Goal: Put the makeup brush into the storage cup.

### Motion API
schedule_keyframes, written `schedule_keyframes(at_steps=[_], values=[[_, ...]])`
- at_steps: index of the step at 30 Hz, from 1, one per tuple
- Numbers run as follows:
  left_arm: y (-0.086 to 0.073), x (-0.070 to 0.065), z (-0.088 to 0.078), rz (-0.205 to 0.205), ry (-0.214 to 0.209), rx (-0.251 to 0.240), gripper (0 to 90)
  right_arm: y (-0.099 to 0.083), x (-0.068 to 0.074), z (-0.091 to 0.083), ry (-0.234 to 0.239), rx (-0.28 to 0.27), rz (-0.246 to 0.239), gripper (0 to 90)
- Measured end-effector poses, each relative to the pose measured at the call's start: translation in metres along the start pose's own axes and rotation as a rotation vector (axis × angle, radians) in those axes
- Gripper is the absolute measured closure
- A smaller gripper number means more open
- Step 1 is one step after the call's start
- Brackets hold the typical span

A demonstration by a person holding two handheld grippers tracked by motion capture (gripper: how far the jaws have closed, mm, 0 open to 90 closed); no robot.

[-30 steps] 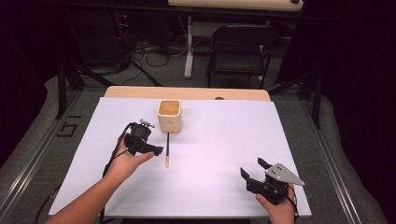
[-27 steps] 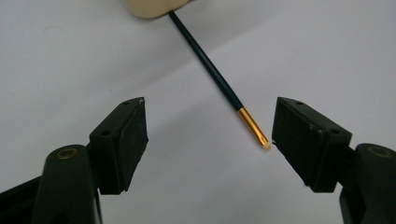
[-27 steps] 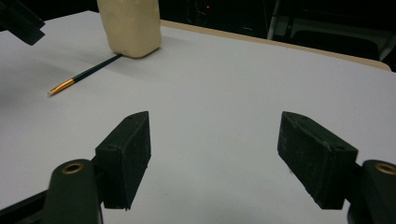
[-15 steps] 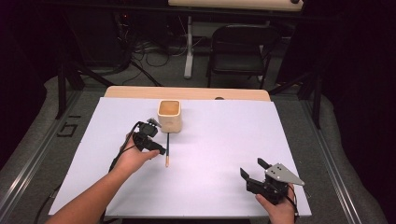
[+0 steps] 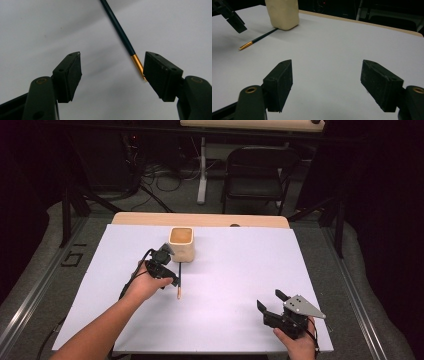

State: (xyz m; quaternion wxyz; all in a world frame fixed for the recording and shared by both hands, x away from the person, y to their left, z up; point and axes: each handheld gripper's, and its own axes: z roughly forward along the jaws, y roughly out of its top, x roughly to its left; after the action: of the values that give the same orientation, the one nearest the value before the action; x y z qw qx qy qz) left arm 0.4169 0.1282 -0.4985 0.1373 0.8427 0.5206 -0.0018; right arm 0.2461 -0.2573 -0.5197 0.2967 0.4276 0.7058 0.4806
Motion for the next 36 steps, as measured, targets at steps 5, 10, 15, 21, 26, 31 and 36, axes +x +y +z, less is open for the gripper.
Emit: schedule_keyframes(at_steps=[5, 10, 15, 21, 26, 31, 36], values=[[0.005, -0.002, 0.000, 0.004, 0.011, 0.040, 31.5, 0.000, 0.000, 0.000, 0.002, 0.001, 0.002, 25.9], [0.010, -0.006, 0.001, 0.003, 0.006, 0.073, 33.9, 0.000, 0.000, 0.000, 0.002, 0.004, 0.002, 25.9], [0.014, -0.009, 0.001, -0.024, 0.009, 0.094, 33.9, 0.000, 0.000, 0.000, 0.003, 0.003, 0.004, 25.9], [0.015, -0.012, 0.005, -0.016, 0.011, 0.125, 36.8, 0.000, 0.000, 0.000, 0.003, 0.003, 0.003, 26.0], [0.017, -0.013, 0.008, -0.011, 0.032, 0.152, 39.4, 0.000, 0.000, 0.000, 0.005, 0.002, 0.001, 26.0], [0.018, -0.014, 0.009, -0.032, 0.018, 0.154, 39.9, 0.000, 0.001, 0.000, 0.006, 0.004, 0.000, 26.0], [0.020, -0.017, 0.010, -0.048, -0.004, 0.165, 40.6, 0.000, 0.001, 0.000, 0.007, 0.004, -0.003, 26.0]])
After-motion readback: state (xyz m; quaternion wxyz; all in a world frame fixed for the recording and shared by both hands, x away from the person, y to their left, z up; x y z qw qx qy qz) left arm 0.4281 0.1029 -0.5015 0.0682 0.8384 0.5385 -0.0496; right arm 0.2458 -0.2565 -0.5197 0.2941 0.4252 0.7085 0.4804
